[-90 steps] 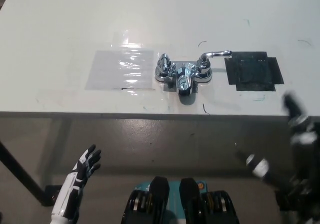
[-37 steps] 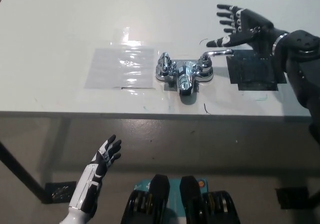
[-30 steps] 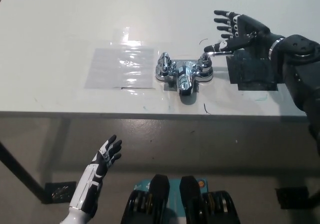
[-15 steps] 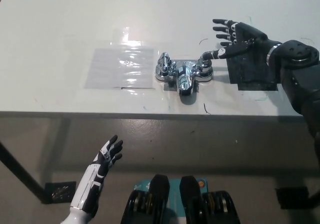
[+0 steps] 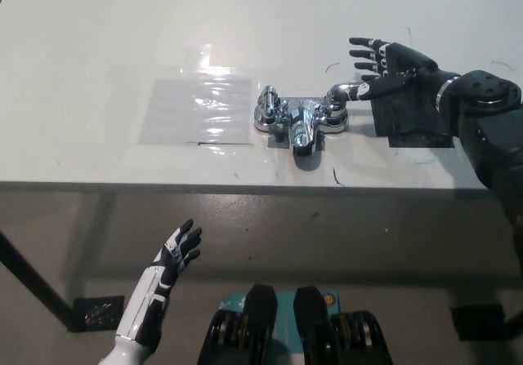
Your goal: The faucet is at the center of the desk and the robot turn off the faucet by turning the right faucet handle using the right hand
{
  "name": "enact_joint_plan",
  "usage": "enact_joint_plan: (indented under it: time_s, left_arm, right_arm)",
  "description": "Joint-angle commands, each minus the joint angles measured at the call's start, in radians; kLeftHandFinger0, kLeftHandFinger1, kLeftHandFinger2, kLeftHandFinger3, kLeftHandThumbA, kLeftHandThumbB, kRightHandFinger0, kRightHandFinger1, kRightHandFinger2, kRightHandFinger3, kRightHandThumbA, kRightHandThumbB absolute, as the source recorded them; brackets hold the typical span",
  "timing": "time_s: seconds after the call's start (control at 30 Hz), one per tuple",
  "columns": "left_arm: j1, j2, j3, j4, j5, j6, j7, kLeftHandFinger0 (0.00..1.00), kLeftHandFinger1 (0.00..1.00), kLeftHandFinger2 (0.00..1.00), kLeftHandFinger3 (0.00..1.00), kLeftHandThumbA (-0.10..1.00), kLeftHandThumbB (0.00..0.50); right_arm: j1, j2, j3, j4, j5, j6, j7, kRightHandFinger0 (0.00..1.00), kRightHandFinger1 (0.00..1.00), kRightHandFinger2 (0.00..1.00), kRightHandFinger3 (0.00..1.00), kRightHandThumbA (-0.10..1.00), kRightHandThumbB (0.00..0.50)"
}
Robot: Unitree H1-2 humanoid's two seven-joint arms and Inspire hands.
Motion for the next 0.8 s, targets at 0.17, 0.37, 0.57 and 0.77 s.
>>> enact_joint_plan:
  time_s: [0.17,0.37,0.57,0.77]
  left_arm:
    - [-0.017,0.008,0.000,-0.026,0.006,-0.002,-0.005,1.00,1.00,1.00,1.00,0.99,0.304]
    - [-0.021,0.009,0.001,-0.027,0.011,0.006,-0.003,1.00,1.00,1.00,1.00,0.99,0.316]
    - [-0.019,0.010,0.000,-0.027,0.011,0.012,-0.004,1.00,1.00,1.00,1.00,0.99,0.313]
    - [-0.023,0.009,-0.001,-0.025,0.012,0.009,-0.004,1.00,1.00,1.00,1.00,0.99,0.312]
  right_arm:
    - [-0.041,0.013,-0.024,-0.002,0.006,-0.017,0.020,1.00,1.00,1.00,1.00,1.00,0.439]
    - [-0.040,0.019,-0.019,-0.006,-0.002,-0.011,0.027,1.00,1.00,1.00,1.00,1.00,0.451]
    - [-0.032,0.025,-0.013,-0.004,-0.008,-0.011,0.032,1.00,1.00,1.00,1.00,1.00,0.468]
    - [-0.023,0.025,-0.017,-0.008,-0.003,0.001,0.055,1.00,1.00,1.00,1.00,1.00,0.463]
